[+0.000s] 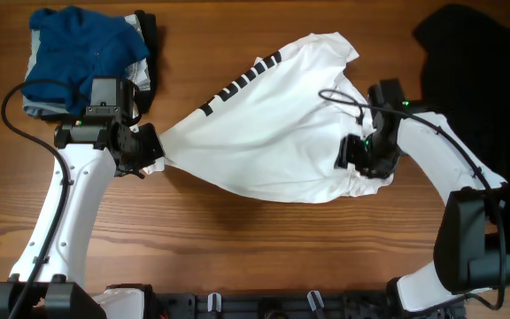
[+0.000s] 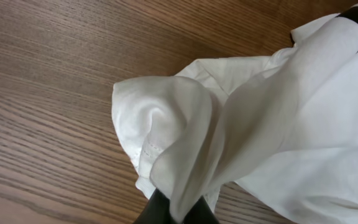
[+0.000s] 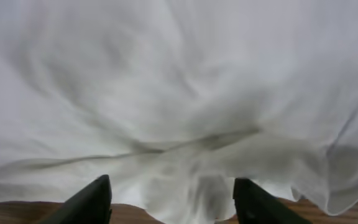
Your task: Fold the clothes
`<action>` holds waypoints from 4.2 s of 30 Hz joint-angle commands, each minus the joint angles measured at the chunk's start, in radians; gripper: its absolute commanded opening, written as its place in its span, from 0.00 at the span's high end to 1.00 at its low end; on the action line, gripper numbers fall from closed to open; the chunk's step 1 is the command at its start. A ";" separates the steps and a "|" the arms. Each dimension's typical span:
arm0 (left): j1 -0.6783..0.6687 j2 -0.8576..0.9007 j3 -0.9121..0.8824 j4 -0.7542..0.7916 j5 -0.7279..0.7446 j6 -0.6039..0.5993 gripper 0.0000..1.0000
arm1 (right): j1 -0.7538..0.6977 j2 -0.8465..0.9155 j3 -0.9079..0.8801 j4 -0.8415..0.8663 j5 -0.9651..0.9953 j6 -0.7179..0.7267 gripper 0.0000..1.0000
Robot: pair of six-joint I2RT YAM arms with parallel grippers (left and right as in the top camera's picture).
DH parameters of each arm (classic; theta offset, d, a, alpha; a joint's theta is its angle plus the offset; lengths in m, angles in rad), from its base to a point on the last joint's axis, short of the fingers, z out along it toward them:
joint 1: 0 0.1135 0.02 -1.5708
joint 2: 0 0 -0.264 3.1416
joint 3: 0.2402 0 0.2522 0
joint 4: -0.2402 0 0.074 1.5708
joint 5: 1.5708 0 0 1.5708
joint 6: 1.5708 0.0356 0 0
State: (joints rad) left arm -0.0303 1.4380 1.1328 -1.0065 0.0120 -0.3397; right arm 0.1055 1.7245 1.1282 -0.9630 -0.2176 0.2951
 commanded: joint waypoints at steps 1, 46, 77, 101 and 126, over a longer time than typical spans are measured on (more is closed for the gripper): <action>0.007 -0.017 0.013 0.008 -0.010 -0.013 0.96 | -0.002 0.003 0.116 -0.035 0.009 -0.031 0.33; 0.007 -0.050 0.287 -0.192 -0.006 -0.006 0.96 | -0.153 -0.277 0.262 -0.187 0.114 0.044 0.96; 0.006 -0.399 1.053 -0.185 -0.114 0.132 0.96 | -0.388 -0.547 1.310 -0.645 0.151 -0.111 0.96; 0.011 -0.399 1.417 -0.494 -0.086 0.130 0.96 | -0.388 -0.710 1.368 -0.645 0.174 -0.086 0.96; 0.066 0.362 1.354 -0.607 -0.073 0.127 0.96 | -0.386 -0.028 1.052 -0.620 0.057 -0.216 0.96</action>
State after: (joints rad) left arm 0.0235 1.6886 2.4817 -1.6463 0.0261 -0.2218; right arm -0.2661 1.5738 2.1868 -1.6073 -0.2317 0.1318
